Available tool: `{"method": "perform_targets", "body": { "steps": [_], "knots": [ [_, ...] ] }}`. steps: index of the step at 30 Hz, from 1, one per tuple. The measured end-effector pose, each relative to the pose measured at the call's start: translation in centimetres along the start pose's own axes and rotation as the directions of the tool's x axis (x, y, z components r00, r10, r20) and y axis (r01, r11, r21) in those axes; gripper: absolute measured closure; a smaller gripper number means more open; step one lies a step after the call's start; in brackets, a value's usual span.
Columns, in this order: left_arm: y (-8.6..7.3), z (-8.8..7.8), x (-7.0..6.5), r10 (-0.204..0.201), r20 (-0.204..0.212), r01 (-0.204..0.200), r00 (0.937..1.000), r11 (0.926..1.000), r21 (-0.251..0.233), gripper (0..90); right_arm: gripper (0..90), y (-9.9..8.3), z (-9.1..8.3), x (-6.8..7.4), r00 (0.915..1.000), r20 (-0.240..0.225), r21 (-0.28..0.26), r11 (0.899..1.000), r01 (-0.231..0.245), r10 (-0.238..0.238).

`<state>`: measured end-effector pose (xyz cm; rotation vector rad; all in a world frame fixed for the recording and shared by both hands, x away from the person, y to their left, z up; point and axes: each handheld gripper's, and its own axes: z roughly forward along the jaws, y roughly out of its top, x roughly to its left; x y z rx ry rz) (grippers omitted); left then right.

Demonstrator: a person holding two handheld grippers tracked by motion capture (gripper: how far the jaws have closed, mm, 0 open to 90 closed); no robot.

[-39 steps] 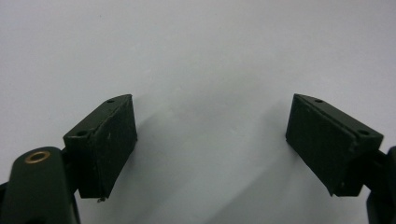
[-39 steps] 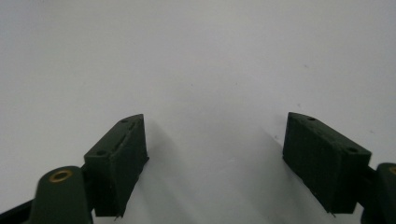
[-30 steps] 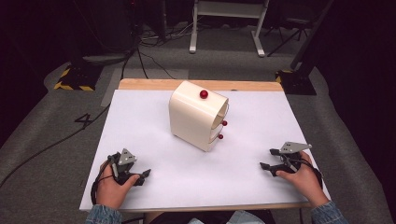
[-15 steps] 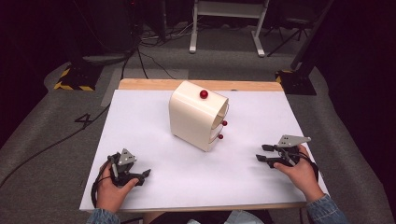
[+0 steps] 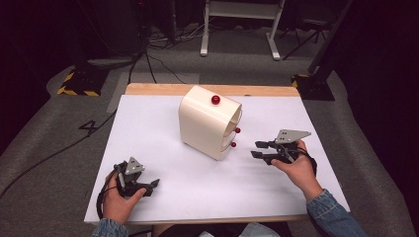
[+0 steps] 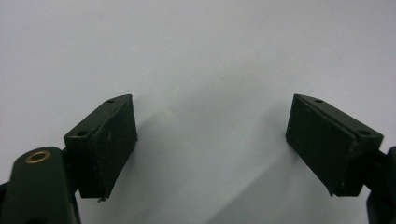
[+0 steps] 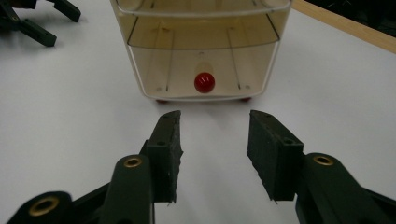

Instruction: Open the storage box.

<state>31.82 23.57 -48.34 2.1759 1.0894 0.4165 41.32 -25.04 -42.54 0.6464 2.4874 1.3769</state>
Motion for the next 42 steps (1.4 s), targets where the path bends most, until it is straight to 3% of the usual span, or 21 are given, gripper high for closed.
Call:
{"method": "perform_targets", "body": {
  "steps": [12,23,27,35,42],
  "knots": [
    [0.0,0.0,0.0,-0.005,0.004,0.005,1.0,1.0,0.001,16.4,60.1,0.3,4.3,0.6,0.9982,-0.059,-0.067,0.998,-0.012,0.009],
    [0.0,0.0,0.0,-0.005,0.004,0.005,1.0,1.0,0.001,16.4,68.1,0.2,6.6,-0.1,0.9994,-0.028,-0.065,0.998,-0.022,0.02],
    [0.0,0.0,0.0,-0.009,0.006,0.009,0.9999,1.0,0.002,16.4,74.0,-0.2,6.9,-0.3,0.9993,-0.031,-0.058,0.998,-0.021,0.02],
    [0.0,0.0,0.0,-0.005,0.004,0.005,1.0,1.0,0.002,16.4,74.9,-0.3,6.8,-0.2,0.9994,-0.03,-0.072,0.997,-0.02,0.018],
    [0.1,0.0,0.1,-0.004,0.005,0.004,1.0,1.0,0.008,16.3,74.9,-0.2,5.7,0.0,0.9998,-0.017,-0.076,0.997,-0.011,0.01]
  ]
}}
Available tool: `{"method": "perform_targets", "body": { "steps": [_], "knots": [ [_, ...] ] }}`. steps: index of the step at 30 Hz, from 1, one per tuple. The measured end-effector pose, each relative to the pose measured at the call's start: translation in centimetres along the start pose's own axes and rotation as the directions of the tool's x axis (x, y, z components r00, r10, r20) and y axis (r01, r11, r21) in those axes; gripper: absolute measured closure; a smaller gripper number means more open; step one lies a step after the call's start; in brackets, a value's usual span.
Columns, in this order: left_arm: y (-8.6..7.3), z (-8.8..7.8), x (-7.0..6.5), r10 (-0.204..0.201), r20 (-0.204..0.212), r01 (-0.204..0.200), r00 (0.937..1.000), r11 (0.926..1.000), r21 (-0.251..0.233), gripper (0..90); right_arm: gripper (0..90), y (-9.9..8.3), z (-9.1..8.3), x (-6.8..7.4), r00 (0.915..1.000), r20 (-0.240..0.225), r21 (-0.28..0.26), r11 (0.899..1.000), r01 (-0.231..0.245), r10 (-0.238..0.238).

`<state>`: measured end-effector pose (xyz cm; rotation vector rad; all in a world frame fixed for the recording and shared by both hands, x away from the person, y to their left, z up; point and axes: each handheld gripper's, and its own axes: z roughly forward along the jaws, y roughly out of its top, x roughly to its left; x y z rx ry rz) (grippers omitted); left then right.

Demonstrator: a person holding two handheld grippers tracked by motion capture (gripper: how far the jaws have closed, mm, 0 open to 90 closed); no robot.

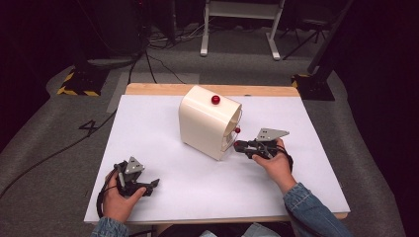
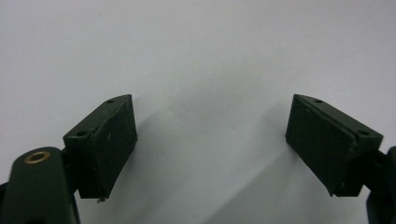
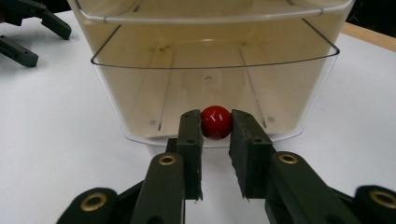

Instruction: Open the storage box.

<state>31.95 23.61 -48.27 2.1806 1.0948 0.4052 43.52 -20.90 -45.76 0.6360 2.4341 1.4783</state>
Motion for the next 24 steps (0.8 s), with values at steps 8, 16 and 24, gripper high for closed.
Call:
{"method": "perform_targets", "body": {
  "steps": [8,16,24],
  "knots": [
    [0.0,0.0,0.0,-0.002,0.001,0.002,1.0,1.0,-0.004,16.3,74.9,-0.5,-2.1,0.2,0.9998,0.009,-0.006,1.0,-0.015,0.015],
    [0.0,0.0,0.0,-0.001,0.001,0.001,1.0,1.0,-0.005,16.3,74.8,-1.3,-4.3,0.6,0.9996,0.021,-0.014,1.0,-0.02,0.021],
    [0.0,0.0,0.0,-0.002,0.001,0.002,1.0,1.0,-0.001,16.3,74.8,-2.2,-5.9,0.7,0.9992,0.026,-0.014,0.999,-0.031,0.031]
  ]
}}
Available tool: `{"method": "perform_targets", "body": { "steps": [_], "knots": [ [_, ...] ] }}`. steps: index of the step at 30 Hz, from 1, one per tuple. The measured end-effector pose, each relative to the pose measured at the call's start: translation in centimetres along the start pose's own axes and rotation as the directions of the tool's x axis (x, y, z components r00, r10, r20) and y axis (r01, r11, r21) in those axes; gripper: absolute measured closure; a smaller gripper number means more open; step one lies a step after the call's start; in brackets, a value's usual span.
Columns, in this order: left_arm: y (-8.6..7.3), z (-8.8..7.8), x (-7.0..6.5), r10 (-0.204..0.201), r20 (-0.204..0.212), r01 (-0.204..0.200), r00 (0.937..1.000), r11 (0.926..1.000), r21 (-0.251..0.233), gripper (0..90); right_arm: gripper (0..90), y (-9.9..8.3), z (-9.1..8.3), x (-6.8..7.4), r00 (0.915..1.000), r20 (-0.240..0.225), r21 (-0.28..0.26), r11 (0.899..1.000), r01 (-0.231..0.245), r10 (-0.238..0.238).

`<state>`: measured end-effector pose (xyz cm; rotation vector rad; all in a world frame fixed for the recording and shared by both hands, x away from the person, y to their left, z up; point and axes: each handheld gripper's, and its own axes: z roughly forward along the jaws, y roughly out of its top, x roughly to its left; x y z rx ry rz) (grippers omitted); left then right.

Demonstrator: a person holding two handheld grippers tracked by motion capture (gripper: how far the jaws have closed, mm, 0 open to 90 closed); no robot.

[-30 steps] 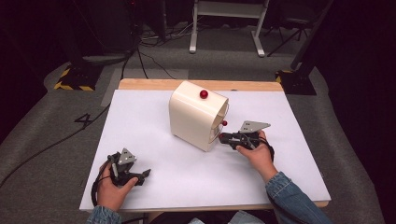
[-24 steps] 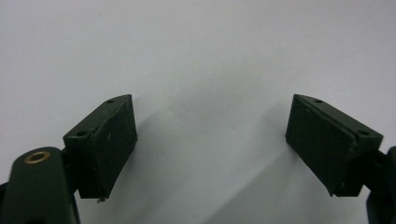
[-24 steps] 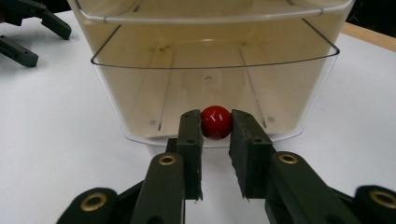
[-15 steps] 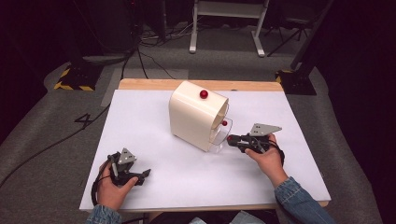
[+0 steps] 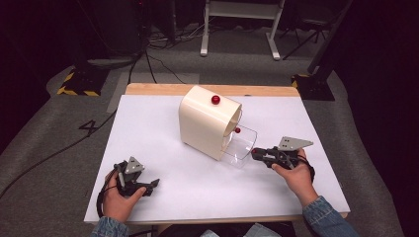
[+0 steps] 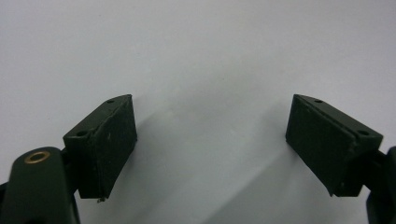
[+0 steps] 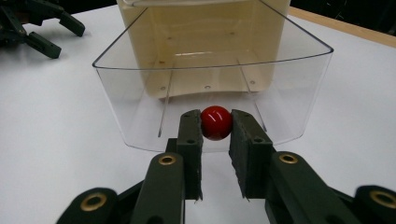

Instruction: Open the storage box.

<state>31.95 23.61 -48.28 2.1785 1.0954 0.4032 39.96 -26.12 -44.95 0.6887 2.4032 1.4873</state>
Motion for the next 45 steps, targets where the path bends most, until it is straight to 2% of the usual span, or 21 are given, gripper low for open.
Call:
{"method": "perform_targets", "body": {
  "steps": [5,12,17,20,25,29,36,45],
  "knots": [
    [0.0,0.0,0.0,-0.001,-0.001,0.001,1.0,1.0,-0.002,16.3,74.8,-0.7,-0.5,0.0,1.0,0.005,0.007,1.0,0.002,-0.002],
    [0.0,0.0,0.0,0.0,-0.001,0.0,1.0,1.0,-0.003,16.3,74.6,-1.7,-0.2,-0.3,0.9998,-0.004,0.036,0.999,-0.019,0.019],
    [0.0,0.0,0.0,0.0,-0.001,0.0,1.0,1.0,-0.002,16.3,73.8,-2.1,-0.1,-0.2,0.9999,-0.008,0.052,0.999,-0.008,0.008],
    [0.0,0.0,0.0,-0.001,-0.001,0.001,1.0,1.0,-0.002,16.3,69.6,-2.3,-0.1,-0.3,0.9998,-0.011,0.06,0.998,-0.015,0.016],
    [0.0,0.0,0.0,-0.001,-0.001,0.001,1.0,1.0,-0.002,16.3,61.9,-2.8,-0.5,-0.4,0.9997,0.01,0.073,0.997,-0.022,0.022],
    [0.0,0.0,0.0,0.0,-0.001,0.0,1.0,1.0,-0.002,16.3,60.5,-2.8,-1.0,-0.3,0.9997,0.016,0.074,0.997,-0.021,0.02],
    [0.0,0.0,0.0,0.001,-0.001,-0.001,1.0,1.0,-0.004,16.3,59.7,-1.7,-2.3,-0.3,0.9993,0.037,0.044,0.999,-0.006,0.004],
    [-0.1,0.0,-0.1,0.002,-0.002,-0.002,1.0,1.0,-0.007,16.4,58.5,2.1,-2.6,-0.4,0.999,0.033,-0.003,0.999,0.032,-0.031]
  ]
}}
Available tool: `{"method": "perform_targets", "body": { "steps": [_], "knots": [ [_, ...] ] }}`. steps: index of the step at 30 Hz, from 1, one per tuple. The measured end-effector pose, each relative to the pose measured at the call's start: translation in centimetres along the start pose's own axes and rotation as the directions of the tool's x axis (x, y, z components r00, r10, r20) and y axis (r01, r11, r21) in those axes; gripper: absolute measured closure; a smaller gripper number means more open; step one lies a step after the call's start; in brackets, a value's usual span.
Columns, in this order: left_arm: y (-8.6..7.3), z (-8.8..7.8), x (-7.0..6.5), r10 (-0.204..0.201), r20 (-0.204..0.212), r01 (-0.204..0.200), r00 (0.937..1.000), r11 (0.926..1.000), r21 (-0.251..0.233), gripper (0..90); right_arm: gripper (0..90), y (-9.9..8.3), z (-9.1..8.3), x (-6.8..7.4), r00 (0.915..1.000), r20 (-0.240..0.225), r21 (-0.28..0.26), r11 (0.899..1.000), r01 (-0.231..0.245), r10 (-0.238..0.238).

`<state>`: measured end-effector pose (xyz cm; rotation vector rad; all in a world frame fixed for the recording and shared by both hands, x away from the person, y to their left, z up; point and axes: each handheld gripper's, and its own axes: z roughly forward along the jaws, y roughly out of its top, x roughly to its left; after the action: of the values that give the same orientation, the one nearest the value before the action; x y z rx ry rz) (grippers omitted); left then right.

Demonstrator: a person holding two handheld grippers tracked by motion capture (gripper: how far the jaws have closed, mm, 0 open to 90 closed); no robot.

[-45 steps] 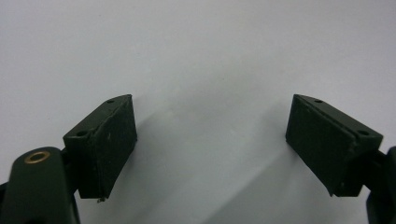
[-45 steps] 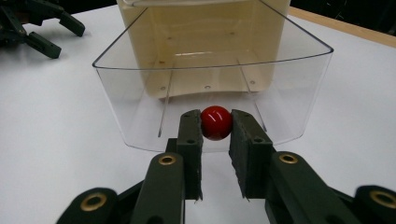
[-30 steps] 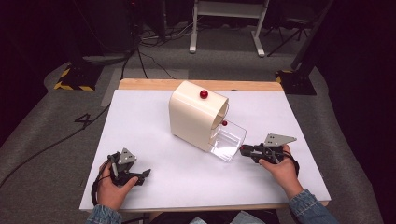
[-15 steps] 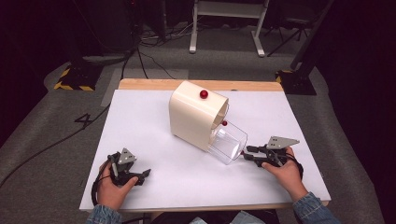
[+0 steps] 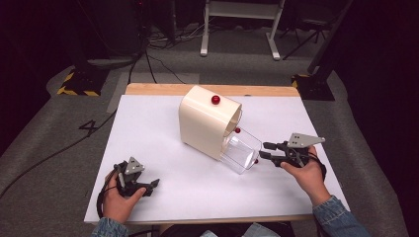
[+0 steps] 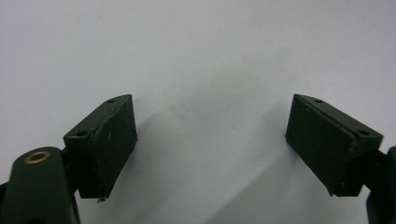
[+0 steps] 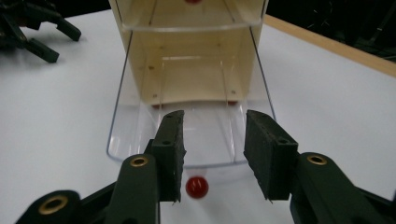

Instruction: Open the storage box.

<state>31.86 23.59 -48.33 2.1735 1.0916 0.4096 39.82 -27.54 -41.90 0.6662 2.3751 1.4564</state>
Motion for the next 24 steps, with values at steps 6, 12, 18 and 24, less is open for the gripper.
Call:
{"method": "perform_targets", "body": {
  "steps": [6,12,18,24],
  "knots": [
    [0.0,0.0,0.0,-0.001,-0.001,0.001,1.0,1.0,-0.001,16.4,57.7,3.0,0.6,0.0,0.9997,-0.016,-0.042,0.999,0.019,-0.02],
    [0.0,0.0,0.0,0.0,0.001,0.0,1.0,1.0,0.001,16.4,57.8,5.2,2.0,0.1,0.9991,-0.028,-0.071,0.997,0.028,-0.03],
    [0.0,0.0,0.0,0.0,-0.001,0.0,1.0,1.0,-0.001,16.4,58.6,6.2,3.9,0.0,0.9986,-0.042,-0.083,0.996,0.03,-0.033],
    [0.0,0.0,0.0,0.002,-0.001,-0.002,1.0,1.0,-0.001,16.4,60.5,6.3,5.0,0.0,0.9981,-0.054,-0.094,0.995,0.027,-0.032]
  ]
}}
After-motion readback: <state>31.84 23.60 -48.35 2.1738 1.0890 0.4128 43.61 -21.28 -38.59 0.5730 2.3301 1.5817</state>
